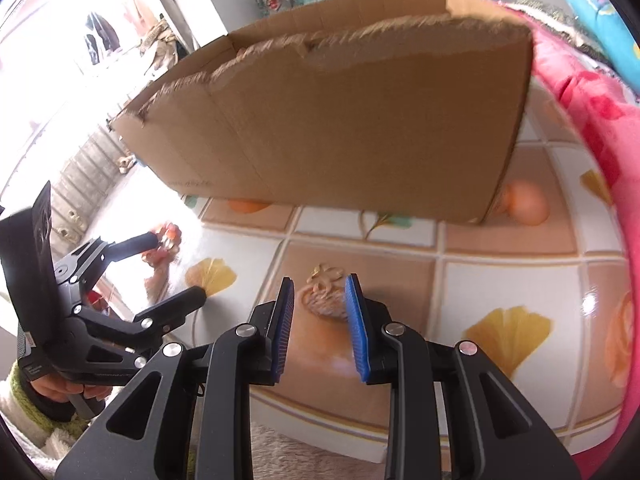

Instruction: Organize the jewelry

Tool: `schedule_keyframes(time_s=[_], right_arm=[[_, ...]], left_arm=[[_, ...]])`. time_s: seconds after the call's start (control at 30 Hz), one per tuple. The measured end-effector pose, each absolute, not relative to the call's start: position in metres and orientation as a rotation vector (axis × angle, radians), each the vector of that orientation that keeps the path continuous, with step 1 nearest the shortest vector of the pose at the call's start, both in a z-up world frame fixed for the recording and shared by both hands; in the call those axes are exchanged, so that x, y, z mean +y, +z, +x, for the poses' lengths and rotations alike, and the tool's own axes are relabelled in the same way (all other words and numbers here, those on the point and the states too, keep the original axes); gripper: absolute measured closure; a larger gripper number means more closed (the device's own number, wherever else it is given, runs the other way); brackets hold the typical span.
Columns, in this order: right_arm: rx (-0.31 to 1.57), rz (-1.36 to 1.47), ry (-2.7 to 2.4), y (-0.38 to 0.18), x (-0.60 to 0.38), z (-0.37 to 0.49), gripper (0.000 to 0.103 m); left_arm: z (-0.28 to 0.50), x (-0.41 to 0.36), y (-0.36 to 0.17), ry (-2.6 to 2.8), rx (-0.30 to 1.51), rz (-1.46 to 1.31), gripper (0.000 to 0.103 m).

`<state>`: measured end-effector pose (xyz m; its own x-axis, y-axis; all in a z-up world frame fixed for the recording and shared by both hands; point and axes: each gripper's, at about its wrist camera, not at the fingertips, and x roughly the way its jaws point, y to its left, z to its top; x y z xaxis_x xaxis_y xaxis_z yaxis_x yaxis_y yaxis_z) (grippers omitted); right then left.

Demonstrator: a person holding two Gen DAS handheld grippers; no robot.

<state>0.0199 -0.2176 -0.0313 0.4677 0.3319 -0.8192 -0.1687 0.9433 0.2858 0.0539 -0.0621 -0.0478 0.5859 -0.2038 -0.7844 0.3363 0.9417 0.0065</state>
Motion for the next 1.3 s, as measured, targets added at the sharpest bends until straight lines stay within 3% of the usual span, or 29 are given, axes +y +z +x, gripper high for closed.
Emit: schedule_keyframes(time_s=[0.5, 0.77, 1.3], right_arm=[[1.028, 0.072, 0.282, -0.024, -0.226, 0.016, 0.076], [0.987, -0.181, 0.401, -0.022, -0.201, 0.02, 0.076], [1.03, -0.37, 0.653, -0.025, -0.206, 0.04, 0.076]], left_arm=[[0.054, -0.065, -0.046, -0.313, 0.901, 0.16, 0.008], [0.053, -0.065, -0.047, -0.323, 0.9, 0.165, 0.008], [0.052, -0.064, -0.045, -0.329, 0.904, 0.168, 0.008]])
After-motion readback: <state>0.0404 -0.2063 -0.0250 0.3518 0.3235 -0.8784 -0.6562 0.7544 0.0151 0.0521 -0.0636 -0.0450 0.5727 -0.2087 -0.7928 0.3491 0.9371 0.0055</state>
